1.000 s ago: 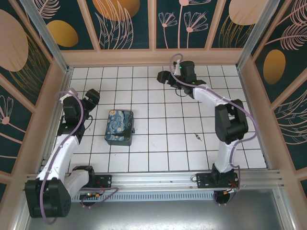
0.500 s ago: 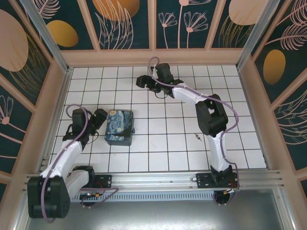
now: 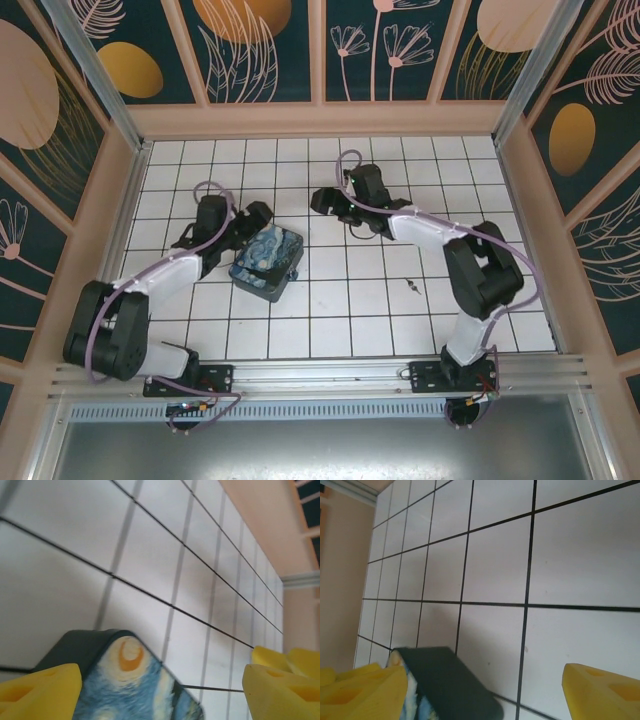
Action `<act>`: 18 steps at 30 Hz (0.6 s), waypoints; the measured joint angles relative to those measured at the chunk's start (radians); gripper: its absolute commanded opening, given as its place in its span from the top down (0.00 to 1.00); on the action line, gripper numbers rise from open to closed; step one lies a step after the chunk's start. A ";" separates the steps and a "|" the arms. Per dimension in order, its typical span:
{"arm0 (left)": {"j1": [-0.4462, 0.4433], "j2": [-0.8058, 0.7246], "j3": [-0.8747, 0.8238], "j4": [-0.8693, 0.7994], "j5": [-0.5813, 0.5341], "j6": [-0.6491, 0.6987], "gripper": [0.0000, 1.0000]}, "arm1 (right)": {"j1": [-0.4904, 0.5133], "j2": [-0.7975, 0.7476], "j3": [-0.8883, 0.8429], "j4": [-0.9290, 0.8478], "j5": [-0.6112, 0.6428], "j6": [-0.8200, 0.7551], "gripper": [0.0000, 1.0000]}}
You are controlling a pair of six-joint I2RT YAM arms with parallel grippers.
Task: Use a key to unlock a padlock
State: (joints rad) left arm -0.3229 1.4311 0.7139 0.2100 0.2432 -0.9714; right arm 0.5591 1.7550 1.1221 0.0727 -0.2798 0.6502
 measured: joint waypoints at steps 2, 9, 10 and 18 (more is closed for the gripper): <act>-0.048 0.074 0.070 0.035 0.000 -0.008 0.15 | -0.001 -0.060 -0.052 0.008 0.021 0.006 0.17; -0.096 0.178 0.286 -0.017 -0.069 0.034 0.02 | -0.001 -0.175 -0.127 -0.002 0.081 0.004 0.11; -0.096 0.162 0.300 -0.032 -0.097 0.050 0.01 | -0.001 -0.185 -0.130 -0.003 0.086 0.003 0.10; -0.094 -0.117 0.193 -0.080 -0.292 0.064 0.01 | -0.001 -0.200 -0.130 -0.023 0.104 -0.015 0.05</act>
State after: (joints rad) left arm -0.4171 1.3144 0.9073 0.1295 -0.0486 -0.9070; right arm 0.5579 1.5547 0.9916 0.0502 -0.1761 0.6350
